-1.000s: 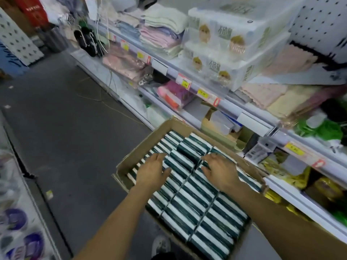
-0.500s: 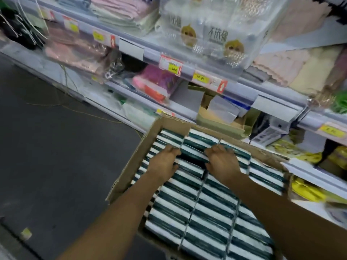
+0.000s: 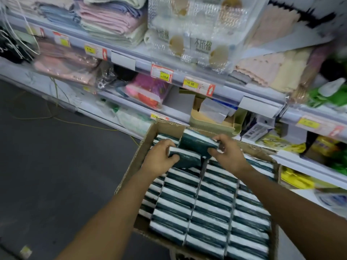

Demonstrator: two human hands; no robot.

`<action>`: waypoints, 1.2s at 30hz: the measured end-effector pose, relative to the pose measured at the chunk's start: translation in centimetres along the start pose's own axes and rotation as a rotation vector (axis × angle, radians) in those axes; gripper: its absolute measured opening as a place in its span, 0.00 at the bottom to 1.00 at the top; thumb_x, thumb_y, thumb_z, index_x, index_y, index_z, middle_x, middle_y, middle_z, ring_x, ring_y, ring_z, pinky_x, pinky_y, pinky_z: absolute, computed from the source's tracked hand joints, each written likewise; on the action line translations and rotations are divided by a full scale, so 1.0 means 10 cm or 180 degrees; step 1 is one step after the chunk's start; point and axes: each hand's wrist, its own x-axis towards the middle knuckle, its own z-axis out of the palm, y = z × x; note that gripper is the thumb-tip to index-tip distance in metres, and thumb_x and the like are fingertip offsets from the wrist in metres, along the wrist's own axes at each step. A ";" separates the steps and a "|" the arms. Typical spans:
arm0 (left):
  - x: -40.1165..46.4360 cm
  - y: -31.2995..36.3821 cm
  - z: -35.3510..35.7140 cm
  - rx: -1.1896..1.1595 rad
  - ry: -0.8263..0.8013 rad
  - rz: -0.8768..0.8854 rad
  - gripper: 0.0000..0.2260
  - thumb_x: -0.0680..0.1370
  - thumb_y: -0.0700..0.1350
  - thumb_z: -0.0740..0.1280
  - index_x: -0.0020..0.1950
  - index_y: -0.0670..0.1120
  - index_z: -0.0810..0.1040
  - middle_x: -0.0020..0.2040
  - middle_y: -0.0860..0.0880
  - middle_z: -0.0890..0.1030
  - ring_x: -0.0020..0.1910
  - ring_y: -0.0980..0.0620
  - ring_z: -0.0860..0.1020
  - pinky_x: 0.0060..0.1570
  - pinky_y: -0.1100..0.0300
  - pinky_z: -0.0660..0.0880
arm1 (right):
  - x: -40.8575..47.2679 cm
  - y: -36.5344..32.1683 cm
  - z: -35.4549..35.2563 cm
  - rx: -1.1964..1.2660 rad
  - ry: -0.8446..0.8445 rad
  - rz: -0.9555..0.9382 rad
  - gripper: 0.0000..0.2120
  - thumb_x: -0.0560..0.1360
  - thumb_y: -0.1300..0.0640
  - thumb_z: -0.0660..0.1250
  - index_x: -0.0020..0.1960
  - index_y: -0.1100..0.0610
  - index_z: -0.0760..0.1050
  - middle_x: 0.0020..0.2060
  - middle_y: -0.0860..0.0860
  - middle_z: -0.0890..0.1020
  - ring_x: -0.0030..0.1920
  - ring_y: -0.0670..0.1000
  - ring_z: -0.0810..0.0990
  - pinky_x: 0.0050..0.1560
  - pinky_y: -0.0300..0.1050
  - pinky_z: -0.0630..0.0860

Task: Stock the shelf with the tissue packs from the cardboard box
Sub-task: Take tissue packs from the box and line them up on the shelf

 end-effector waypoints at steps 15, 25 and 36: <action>-0.44 1.75 -0.98 -0.1818 0.0588 0.0846 0.04 0.82 0.47 0.63 0.55 0.54 0.76 0.54 0.48 0.81 0.55 0.47 0.79 0.58 0.50 0.77 | -1.08 -1.02 -2.07 0.0899 0.1086 -0.0785 0.14 0.78 0.61 0.67 0.56 0.41 0.77 0.43 0.69 0.77 0.36 0.60 0.75 0.34 0.51 0.76; -0.44 3.28 -1.35 -0.2448 0.0684 0.1492 0.04 0.81 0.45 0.64 0.53 0.50 0.79 0.46 0.50 0.82 0.42 0.57 0.81 0.39 0.65 0.77 | -1.38 -1.59 -3.51 0.0831 0.1916 -0.1340 0.13 0.77 0.66 0.66 0.57 0.51 0.80 0.47 0.56 0.82 0.39 0.49 0.80 0.36 0.48 0.81; -0.03 4.54 -1.13 -0.2574 0.0508 0.1625 0.05 0.82 0.45 0.64 0.53 0.48 0.79 0.46 0.49 0.82 0.39 0.57 0.80 0.35 0.67 0.76 | -0.82 -1.06 -4.78 -0.0063 0.2549 -0.1095 0.14 0.77 0.65 0.67 0.52 0.45 0.79 0.56 0.52 0.78 0.46 0.52 0.75 0.49 0.46 0.77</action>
